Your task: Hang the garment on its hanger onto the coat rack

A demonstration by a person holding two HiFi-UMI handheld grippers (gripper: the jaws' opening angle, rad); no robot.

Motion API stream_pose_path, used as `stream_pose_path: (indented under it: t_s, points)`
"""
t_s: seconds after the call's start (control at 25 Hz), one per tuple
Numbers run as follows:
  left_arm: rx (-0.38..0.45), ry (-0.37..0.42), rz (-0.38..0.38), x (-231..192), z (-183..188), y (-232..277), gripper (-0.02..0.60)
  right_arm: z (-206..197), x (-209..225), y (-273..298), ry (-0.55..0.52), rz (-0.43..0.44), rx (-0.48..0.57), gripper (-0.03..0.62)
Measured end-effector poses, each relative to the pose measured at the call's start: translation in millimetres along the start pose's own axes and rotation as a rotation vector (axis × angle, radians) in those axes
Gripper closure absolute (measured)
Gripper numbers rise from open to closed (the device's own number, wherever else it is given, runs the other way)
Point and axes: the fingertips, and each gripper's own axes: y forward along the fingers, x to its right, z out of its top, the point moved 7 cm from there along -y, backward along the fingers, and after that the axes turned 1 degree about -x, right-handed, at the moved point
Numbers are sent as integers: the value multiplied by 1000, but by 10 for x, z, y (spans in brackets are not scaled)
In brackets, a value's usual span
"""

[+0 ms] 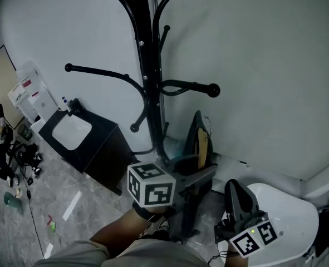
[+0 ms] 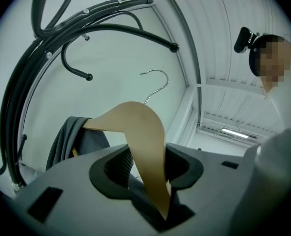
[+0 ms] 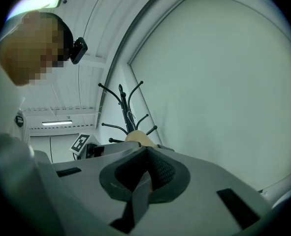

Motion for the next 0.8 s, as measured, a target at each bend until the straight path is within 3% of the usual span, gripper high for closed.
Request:
stream_pose_path:
  t_s: [0.4,0.8]
  points:
    - [2,49,-1,-631,385,136,414,-58,192,548,7,-57,41,579]
    - [155,-83,91,-1067,509,143,414,69,386,842,-3,8,4,579]
